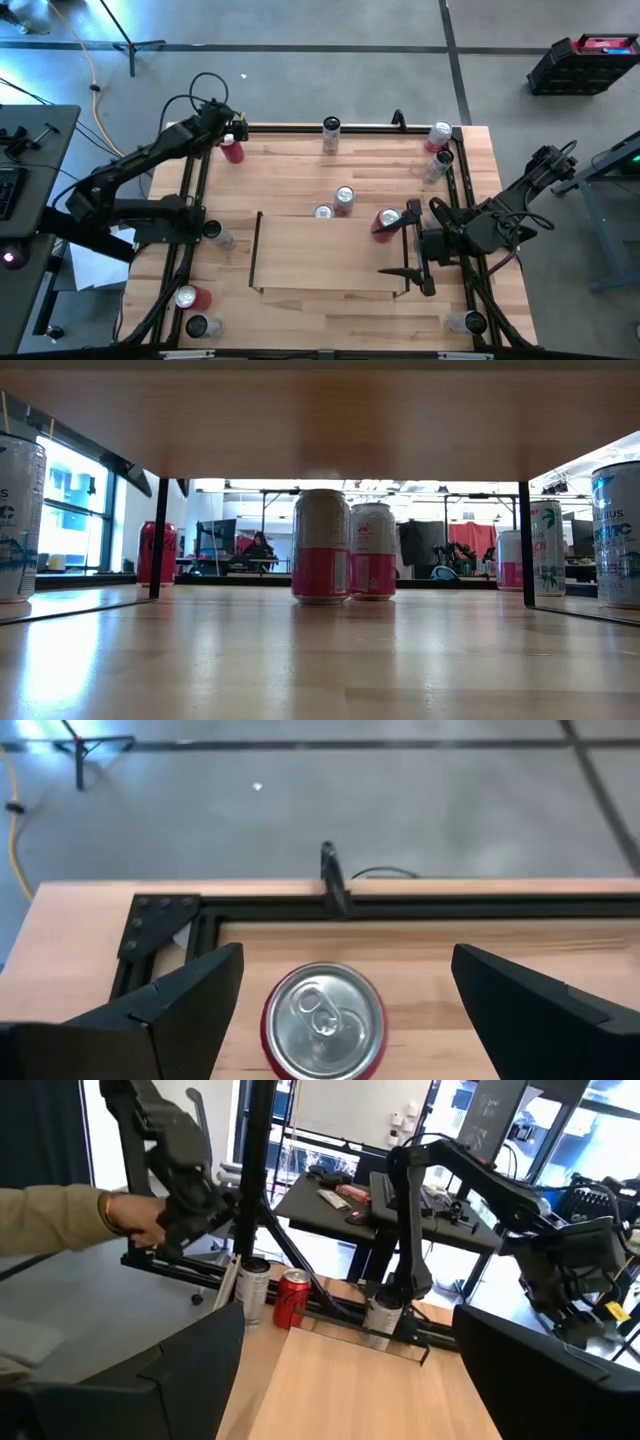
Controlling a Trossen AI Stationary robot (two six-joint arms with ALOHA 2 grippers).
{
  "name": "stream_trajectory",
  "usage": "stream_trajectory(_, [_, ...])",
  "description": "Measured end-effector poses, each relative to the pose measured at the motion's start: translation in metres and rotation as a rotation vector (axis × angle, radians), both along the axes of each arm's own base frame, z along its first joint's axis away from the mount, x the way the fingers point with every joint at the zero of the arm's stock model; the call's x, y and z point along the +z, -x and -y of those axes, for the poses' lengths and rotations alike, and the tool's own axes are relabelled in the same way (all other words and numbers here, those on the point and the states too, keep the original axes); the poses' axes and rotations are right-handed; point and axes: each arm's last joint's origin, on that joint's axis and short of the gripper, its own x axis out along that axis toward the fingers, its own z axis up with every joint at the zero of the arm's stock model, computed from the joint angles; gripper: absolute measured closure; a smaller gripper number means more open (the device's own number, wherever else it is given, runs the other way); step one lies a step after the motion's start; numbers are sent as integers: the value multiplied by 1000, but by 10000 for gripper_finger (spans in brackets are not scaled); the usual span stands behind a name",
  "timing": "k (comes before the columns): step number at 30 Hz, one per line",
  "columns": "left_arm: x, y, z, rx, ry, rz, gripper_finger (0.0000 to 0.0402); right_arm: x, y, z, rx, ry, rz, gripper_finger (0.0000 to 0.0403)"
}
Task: Place canned beverage on shelf
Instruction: Put the top red-black soda can on the shelf aligned with the other red-black soda cans
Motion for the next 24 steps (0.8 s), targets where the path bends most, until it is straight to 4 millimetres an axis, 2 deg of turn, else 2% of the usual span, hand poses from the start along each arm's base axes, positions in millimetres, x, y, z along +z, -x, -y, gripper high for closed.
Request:
stream_trajectory(6, [-17,-3,-5,19,27,-25,50,0,0,0,-2,-23,-4,59])
stream_trajectory(24, [-70,4,2,62,4,19,50,0,0,0,-3,-29,-4,59])
